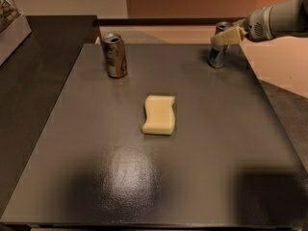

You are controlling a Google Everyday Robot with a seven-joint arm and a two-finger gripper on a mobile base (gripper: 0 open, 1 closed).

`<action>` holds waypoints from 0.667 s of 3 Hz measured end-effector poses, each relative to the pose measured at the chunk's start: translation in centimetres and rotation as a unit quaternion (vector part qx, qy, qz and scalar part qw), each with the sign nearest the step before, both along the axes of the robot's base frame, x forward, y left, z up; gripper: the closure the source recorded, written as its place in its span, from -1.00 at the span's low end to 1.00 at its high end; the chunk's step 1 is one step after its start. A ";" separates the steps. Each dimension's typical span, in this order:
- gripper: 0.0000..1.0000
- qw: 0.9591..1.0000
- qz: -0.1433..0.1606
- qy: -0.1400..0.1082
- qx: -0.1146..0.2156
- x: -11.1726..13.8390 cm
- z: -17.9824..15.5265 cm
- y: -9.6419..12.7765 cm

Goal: Knock redbull can over

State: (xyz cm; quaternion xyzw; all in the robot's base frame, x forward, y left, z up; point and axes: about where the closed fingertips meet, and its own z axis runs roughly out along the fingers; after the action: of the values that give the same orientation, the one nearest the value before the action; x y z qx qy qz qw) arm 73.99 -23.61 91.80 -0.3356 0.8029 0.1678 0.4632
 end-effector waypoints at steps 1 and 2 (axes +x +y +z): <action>0.27 1.000 0.003 0.002 -0.002 -0.3 0.5 -0.1; 0.76 1.000 0.015 0.006 -0.015 -1.3 2.0 0.2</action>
Offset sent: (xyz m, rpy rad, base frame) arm -0.0267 -0.0009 0.0482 -0.0675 0.0140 0.0554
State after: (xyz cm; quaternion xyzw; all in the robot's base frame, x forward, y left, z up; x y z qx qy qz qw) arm 72.71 -23.39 93.79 -0.3536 0.8028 0.1646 0.4510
